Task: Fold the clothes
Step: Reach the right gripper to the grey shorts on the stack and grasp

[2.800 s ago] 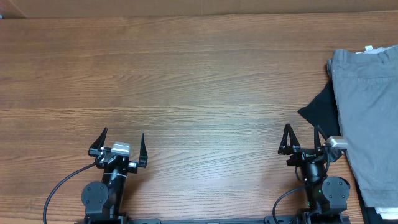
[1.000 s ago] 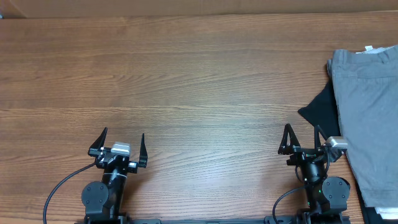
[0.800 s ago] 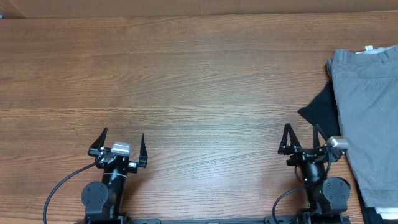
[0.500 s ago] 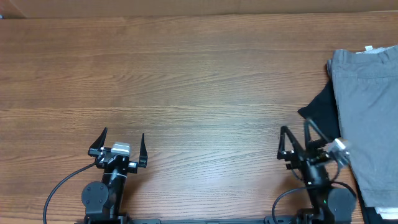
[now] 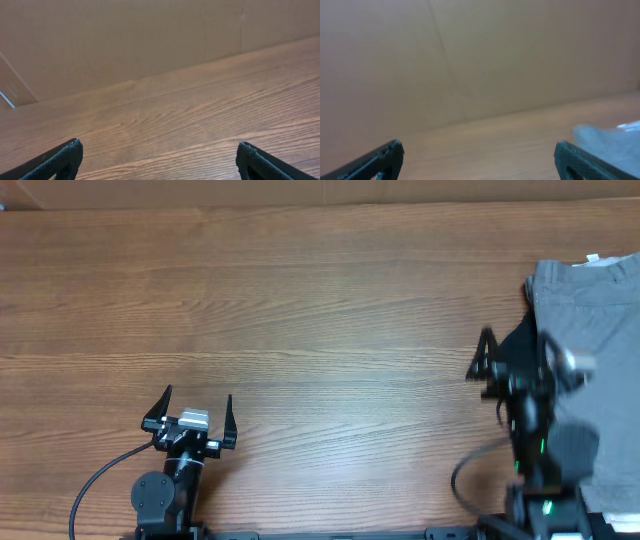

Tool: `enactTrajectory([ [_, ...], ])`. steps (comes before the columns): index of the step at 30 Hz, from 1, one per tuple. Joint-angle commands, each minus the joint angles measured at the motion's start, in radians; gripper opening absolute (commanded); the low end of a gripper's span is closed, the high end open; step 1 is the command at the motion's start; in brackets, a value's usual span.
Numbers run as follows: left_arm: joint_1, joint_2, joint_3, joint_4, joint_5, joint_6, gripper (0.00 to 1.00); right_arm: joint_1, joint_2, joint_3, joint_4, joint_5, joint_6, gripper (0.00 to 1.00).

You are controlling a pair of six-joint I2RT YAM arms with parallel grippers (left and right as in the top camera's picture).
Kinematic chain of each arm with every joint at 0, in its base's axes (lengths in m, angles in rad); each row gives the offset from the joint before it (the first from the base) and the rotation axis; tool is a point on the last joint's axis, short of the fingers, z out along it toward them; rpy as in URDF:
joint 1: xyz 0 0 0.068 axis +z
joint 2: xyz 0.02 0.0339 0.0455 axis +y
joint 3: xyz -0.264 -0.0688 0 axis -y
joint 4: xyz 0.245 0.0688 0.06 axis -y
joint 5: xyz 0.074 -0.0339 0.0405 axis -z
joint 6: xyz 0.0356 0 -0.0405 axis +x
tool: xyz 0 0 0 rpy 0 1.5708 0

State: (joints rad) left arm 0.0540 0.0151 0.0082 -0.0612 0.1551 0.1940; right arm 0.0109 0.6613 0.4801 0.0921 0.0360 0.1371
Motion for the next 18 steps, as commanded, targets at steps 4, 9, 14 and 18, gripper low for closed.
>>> enactTrajectory([
  [4, 0.006, -0.011, -0.003, -0.002, -0.009, -0.003, 1.00, -0.127, 0.589, 0.510, -0.344, 0.149, -0.246, 1.00],
  [9, 0.006, -0.011, -0.003, -0.002, -0.009, -0.003, 1.00, -0.172, 0.968, 0.908, -0.673, 0.239, -0.251, 1.00],
  [14, 0.006, -0.011, -0.003, -0.002, -0.009, -0.003, 1.00, -0.181, 1.173, 1.040, -0.735, 0.378, -0.330, 1.00],
  [18, 0.006, -0.011, -0.003, -0.002, -0.009, -0.003, 1.00, -0.184, 1.302, 1.046, -0.725, 0.518, -0.408, 0.97],
])
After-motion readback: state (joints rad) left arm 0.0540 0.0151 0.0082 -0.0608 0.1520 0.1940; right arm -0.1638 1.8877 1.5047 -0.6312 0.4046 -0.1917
